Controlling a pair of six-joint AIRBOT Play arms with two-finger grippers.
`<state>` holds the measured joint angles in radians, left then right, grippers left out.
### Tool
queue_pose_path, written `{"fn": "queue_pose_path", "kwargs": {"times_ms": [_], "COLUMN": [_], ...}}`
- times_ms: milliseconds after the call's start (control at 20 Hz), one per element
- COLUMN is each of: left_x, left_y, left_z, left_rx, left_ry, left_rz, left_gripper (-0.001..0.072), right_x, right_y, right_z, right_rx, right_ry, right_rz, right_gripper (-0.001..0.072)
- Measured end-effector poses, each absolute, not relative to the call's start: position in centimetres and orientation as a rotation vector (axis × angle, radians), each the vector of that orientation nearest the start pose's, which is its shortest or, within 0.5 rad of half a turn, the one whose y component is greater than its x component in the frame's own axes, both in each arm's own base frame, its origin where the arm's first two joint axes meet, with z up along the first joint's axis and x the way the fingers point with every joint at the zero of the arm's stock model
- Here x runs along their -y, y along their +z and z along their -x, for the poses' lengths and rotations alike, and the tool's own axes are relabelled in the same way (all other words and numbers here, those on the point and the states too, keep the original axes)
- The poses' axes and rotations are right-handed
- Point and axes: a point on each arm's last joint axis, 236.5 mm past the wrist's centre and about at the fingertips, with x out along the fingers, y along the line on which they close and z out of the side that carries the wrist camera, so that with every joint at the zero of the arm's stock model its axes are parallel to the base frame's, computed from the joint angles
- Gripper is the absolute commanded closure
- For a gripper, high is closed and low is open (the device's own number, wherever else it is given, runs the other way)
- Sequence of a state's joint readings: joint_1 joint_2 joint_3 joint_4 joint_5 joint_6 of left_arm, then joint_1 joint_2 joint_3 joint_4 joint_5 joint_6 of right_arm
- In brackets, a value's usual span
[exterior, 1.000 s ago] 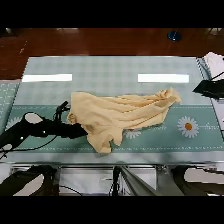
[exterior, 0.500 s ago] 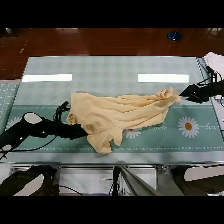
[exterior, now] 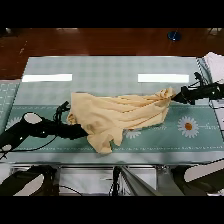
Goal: Fold the shirts.
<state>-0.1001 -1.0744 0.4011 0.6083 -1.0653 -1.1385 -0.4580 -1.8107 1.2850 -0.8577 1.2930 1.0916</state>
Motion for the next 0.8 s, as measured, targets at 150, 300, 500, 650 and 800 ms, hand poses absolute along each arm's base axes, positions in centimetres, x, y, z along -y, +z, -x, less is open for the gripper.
{"fn": "queue_pose_path", "kwargs": {"times_ms": [150, 300, 500, 650, 800], "left_x": [19.2, 19.6, 20.2, 19.7, 17.6], "left_y": [-6.9, -3.9, 5.6, 16.2, 27.5], "left_z": [-20.2, -22.8, -27.9, -30.5, -30.7], "left_rx": [-1.474, -1.375, -1.092, -0.809, -0.513], "left_ry": [-0.619, -0.661, -0.751, -0.797, -0.781], "left_rz": [0.656, 0.625, 0.529, 0.436, 0.341], "left_gripper": [0.0680, 0.0681, 0.0681, 0.0681, 0.0681], "right_x": [2.5, 3.0, 4.3, 3.8, 2.2], "right_y": [-10.3, -6.3, 3.0, 12.3, 22.9], "right_z": [-40.9, -41.8, -43.1, -43.7, -43.2], "right_rx": [-1.400, -1.305, -1.066, -0.829, -0.573], "right_ry": [0.356, 0.363, 0.334, 0.344, 0.393], "right_rz": [-0.702, -0.649, -0.575, -0.540, -0.504], "right_gripper": [0.0688, 0.0689, 0.0689, 0.0689, 0.0689]}}
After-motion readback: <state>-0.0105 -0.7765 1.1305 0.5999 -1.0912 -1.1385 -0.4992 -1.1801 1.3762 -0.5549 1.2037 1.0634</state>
